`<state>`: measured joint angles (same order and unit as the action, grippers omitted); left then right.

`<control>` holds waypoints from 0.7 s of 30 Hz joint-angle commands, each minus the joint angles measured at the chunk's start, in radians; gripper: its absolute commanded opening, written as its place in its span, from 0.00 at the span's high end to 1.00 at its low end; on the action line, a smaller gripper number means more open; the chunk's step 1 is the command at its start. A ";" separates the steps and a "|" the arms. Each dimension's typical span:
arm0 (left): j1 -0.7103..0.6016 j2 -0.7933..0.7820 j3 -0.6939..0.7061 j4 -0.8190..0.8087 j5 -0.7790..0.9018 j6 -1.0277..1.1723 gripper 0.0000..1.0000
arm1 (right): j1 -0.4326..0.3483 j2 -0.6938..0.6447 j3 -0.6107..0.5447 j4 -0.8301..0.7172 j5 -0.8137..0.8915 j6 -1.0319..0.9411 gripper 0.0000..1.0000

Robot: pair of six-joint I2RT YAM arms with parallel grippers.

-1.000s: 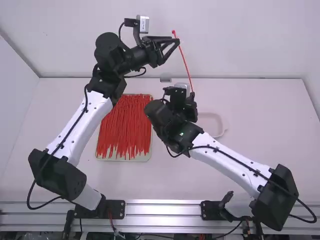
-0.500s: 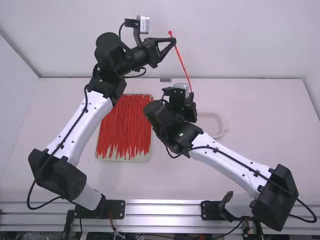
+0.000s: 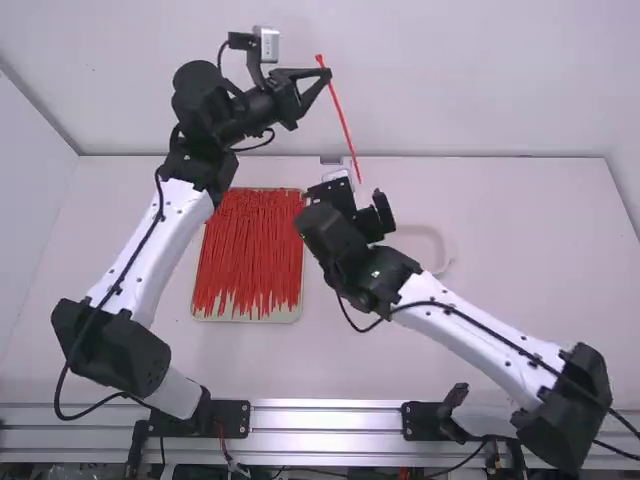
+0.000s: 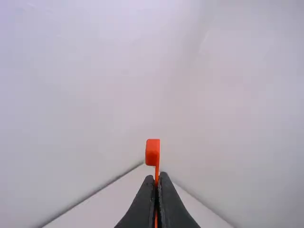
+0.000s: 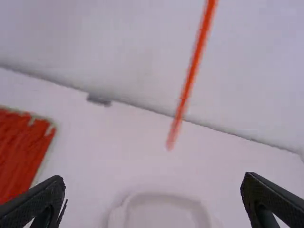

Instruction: Fasten the cable tie

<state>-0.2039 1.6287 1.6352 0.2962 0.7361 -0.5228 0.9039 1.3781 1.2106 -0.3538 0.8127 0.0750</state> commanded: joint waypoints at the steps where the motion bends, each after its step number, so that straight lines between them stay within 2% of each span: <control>1: 0.056 -0.002 -0.002 0.000 0.059 0.018 0.98 | -0.001 -0.115 0.034 -0.017 -0.234 -0.058 0.01; 4: 0.095 -0.002 -0.002 0.000 0.138 0.024 0.98 | -0.006 -0.210 0.034 -0.041 -0.379 -0.090 0.01; 9: 0.119 -0.002 -0.002 0.000 0.307 0.078 0.98 | -0.092 -0.349 0.034 -0.038 -0.608 -0.110 0.01; 15: 0.119 -0.002 -0.002 0.021 0.488 0.087 0.98 | -0.256 -0.400 0.034 -0.021 -0.850 -0.101 0.01; 20: 0.118 -0.002 -0.002 0.069 0.623 0.085 0.98 | -0.420 -0.372 0.034 0.011 -1.117 -0.110 0.01; 21: 0.118 -0.002 -0.002 0.069 0.628 0.085 0.98 | -0.433 -0.368 0.034 0.017 -1.140 -0.111 0.01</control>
<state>-0.0822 1.6287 1.6352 0.3576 1.2633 -0.4477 0.5098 0.9951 1.2266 -0.3458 -0.1406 -0.0326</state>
